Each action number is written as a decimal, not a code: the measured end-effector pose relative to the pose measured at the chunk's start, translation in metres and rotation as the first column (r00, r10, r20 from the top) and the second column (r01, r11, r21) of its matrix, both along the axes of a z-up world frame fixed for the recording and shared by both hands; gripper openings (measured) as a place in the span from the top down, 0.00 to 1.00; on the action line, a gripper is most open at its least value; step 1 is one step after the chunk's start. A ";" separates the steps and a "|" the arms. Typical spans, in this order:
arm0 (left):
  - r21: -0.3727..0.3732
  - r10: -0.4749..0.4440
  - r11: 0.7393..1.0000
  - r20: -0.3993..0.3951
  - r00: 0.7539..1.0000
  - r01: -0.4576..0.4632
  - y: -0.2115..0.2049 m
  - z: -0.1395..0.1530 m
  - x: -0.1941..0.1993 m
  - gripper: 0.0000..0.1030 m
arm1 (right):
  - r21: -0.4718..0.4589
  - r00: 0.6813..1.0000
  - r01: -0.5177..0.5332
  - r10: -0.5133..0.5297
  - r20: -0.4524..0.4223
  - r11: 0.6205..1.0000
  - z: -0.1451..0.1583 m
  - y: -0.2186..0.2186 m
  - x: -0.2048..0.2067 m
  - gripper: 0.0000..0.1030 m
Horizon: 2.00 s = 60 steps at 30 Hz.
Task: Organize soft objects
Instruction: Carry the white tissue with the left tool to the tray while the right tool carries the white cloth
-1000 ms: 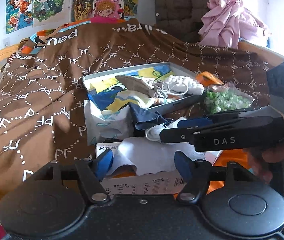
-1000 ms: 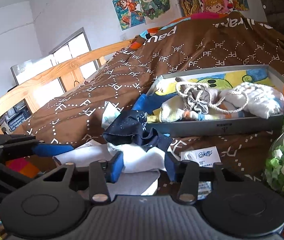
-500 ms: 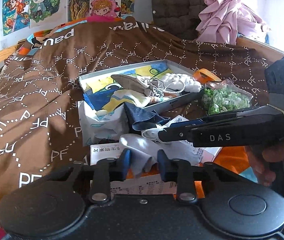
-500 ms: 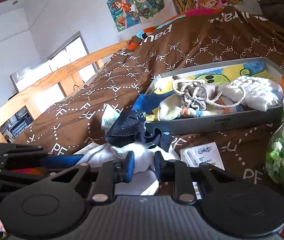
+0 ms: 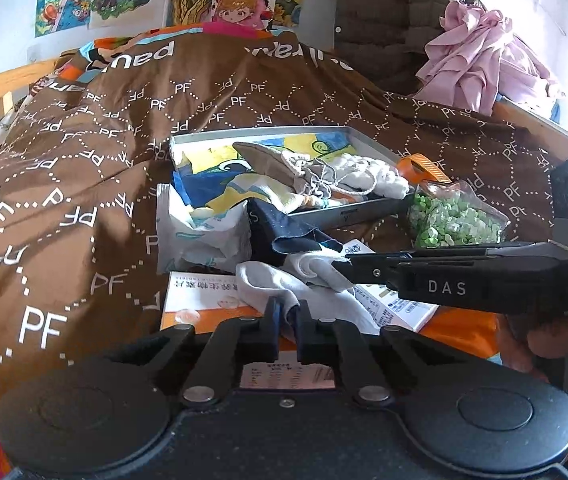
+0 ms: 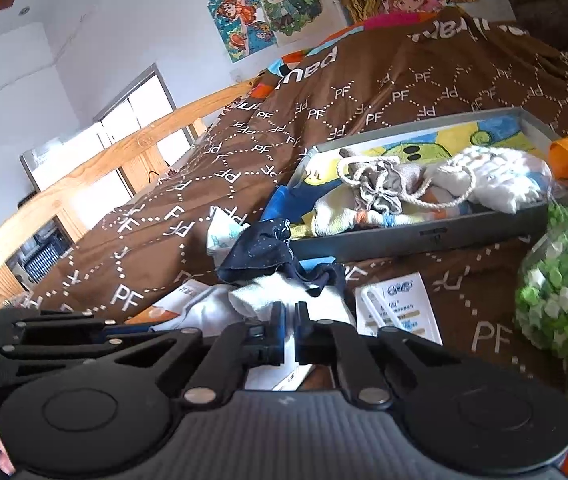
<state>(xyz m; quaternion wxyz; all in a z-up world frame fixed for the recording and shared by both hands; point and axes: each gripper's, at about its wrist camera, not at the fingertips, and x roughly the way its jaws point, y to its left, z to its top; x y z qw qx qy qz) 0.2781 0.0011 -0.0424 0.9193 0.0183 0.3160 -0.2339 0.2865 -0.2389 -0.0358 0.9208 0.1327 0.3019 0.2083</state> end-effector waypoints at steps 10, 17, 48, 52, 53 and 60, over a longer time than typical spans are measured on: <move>0.011 0.072 0.997 -0.007 0.997 -0.072 0.004 0.008 -0.025 0.98 | 0.046 0.998 0.039 -0.041 0.045 0.998 0.032 -0.025 -0.031 0.96; 0.053 0.114 0.992 0.032 0.993 -0.116 0.004 0.023 -0.049 0.98 | 0.090 0.994 0.062 -0.070 0.081 0.994 0.048 -0.041 -0.046 0.96; 0.139 0.067 0.982 0.358 0.931 -0.125 -0.063 0.143 -0.053 0.99 | 0.178 0.963 0.148 -0.183 0.198 0.973 0.074 -0.077 -0.059 0.96; 0.090 0.086 0.987 0.392 0.916 -0.131 -0.076 0.147 -0.029 0.99 | 0.132 0.943 0.195 -0.223 0.248 0.972 0.079 -0.079 -0.042 0.96; 0.086 0.084 0.988 0.405 0.911 -0.130 -0.081 0.146 -0.021 0.99 | 0.123 0.937 0.207 -0.233 0.262 0.971 0.080 -0.080 -0.036 0.96; 0.059 0.072 0.992 0.439 0.896 -0.109 -0.107 0.131 0.039 0.99 | 0.011 0.899 0.281 -0.267 0.347 0.960 0.082 -0.082 0.025 0.96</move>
